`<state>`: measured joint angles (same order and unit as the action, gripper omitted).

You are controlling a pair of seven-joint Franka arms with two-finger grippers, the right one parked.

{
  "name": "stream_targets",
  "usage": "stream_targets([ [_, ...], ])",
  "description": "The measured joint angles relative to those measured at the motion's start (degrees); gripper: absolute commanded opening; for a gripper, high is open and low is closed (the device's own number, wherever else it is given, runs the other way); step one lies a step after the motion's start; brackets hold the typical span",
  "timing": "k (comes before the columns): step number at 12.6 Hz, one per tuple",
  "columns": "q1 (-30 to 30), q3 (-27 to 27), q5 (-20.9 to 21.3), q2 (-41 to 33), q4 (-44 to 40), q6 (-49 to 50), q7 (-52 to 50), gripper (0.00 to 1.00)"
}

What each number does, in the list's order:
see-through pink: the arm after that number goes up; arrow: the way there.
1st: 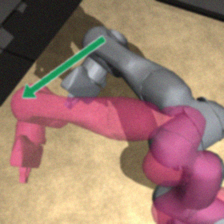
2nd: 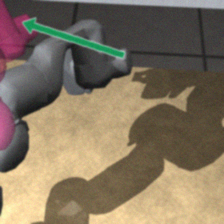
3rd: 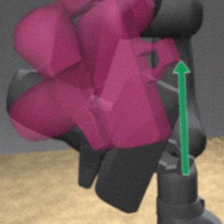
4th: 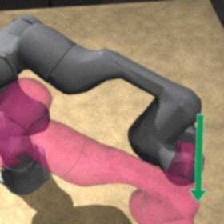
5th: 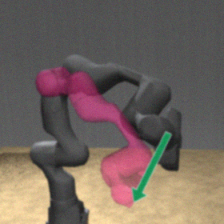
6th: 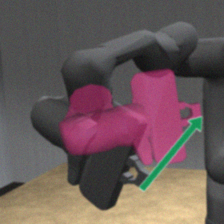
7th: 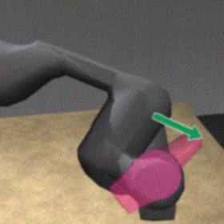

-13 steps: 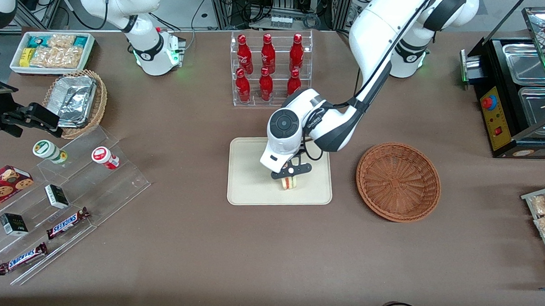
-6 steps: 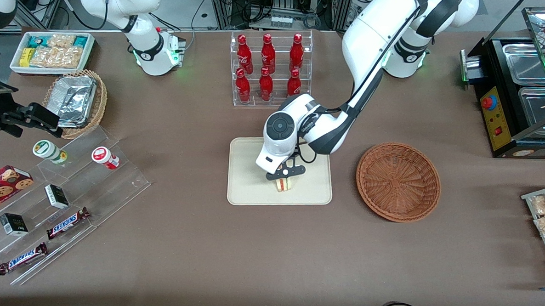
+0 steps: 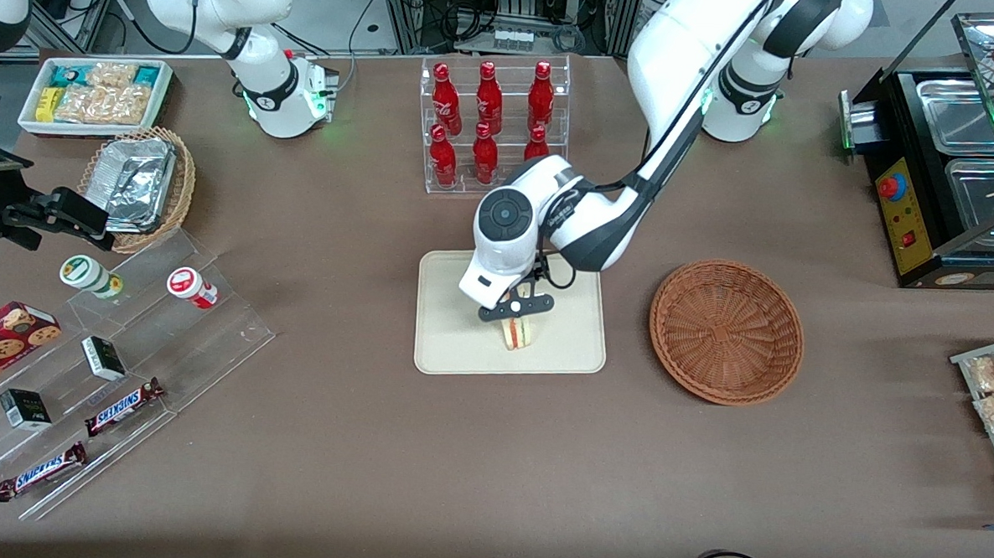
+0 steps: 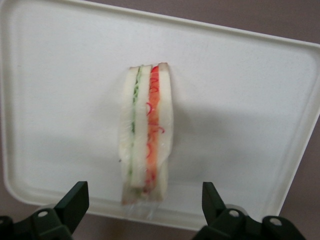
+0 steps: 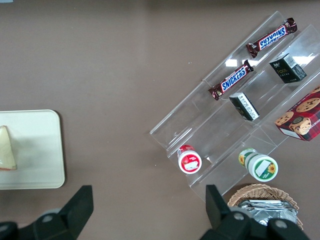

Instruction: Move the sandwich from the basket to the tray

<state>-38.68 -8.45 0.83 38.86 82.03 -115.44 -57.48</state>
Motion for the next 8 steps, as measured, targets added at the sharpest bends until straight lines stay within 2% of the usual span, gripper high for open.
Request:
stream_targets([
  [4, 1.3, 2.4, 0.5, -6.3, 0.0, 7.8, 1.5, 1.0],
  [8, 5.3, 4.0, 0.9, -9.0, 2.1, 12.4, 8.5, 1.0],
])
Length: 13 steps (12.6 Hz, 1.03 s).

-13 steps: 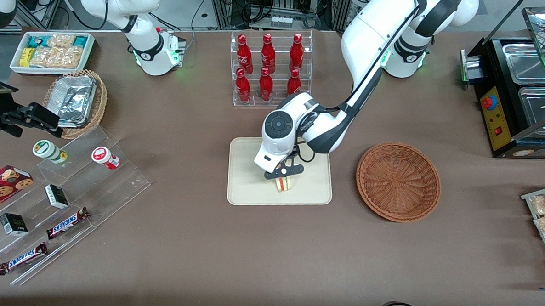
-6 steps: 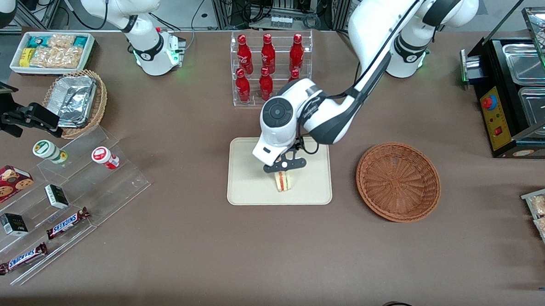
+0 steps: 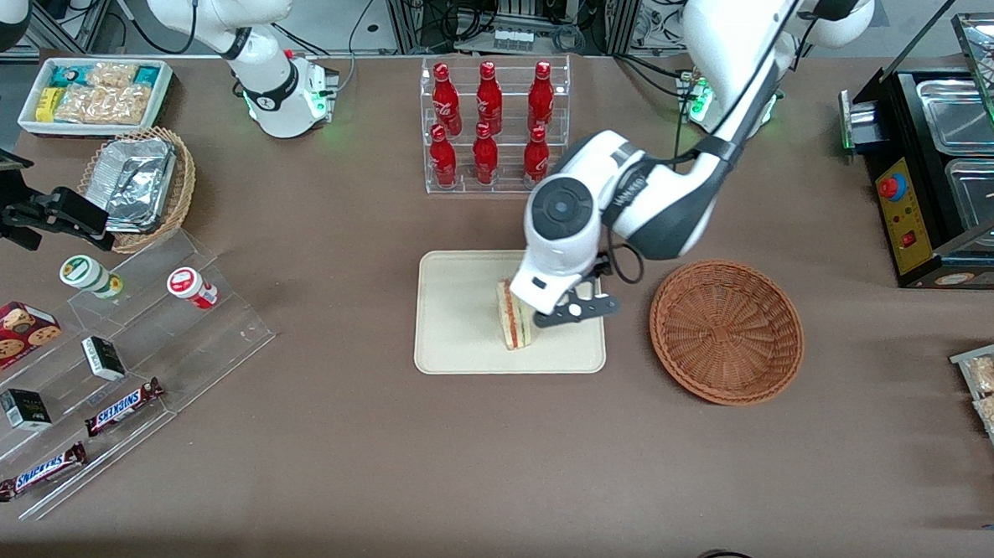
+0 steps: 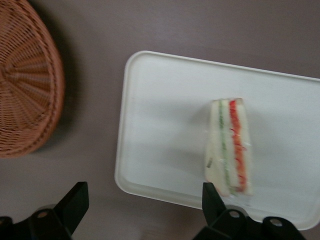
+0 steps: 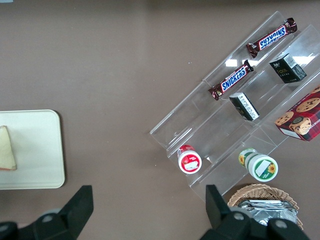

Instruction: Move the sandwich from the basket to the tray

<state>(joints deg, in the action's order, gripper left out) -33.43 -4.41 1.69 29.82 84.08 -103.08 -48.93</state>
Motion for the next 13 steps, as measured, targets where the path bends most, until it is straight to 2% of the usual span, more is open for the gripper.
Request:
stream_targets([
  [4, 6.1, 0.2, 0.0, -5.7, 6.3, 0.8, 9.7, 1.0],
  [7, 8.1, 0.5, 0.0, -10.7, 10.7, 2.1, 14.1, 1.0],
  [9, 11.4, -1.1, 0.0, -14.0, 12.5, 3.3, 16.6, 1.0],
  [13, 20.1, -5.4, 0.7, -20.4, 13.3, 12.3, 26.7, 1.0],
])
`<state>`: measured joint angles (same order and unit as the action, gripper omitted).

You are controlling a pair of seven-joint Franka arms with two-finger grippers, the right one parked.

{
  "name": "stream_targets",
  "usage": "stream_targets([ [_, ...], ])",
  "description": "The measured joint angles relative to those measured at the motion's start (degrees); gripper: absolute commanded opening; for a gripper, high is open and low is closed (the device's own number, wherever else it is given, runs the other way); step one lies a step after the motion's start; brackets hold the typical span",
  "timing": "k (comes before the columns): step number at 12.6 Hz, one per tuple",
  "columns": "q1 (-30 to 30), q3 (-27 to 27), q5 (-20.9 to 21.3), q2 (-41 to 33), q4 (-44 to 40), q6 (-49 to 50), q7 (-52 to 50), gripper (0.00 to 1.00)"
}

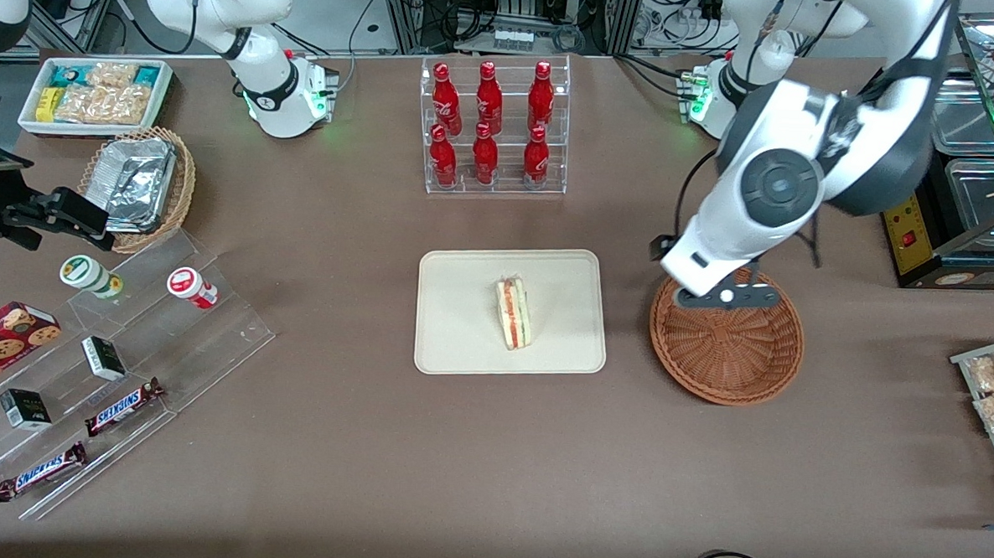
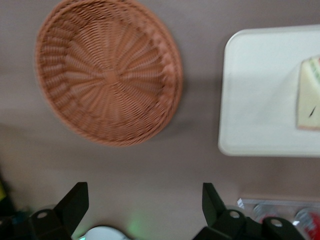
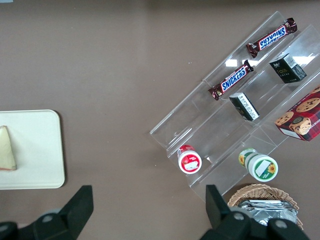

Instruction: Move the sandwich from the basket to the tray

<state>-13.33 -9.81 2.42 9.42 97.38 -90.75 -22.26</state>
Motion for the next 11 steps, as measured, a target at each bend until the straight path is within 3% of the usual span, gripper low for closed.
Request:
stream_targets([
  [5, 10.3, -1.4, 0.5, -6.3, 0.1, 6.1, 13.5, 1.0],
  [11, 14.2, 0.0, 3.5, -10.9, -0.5, 8.9, 15.0, 1.0],
])
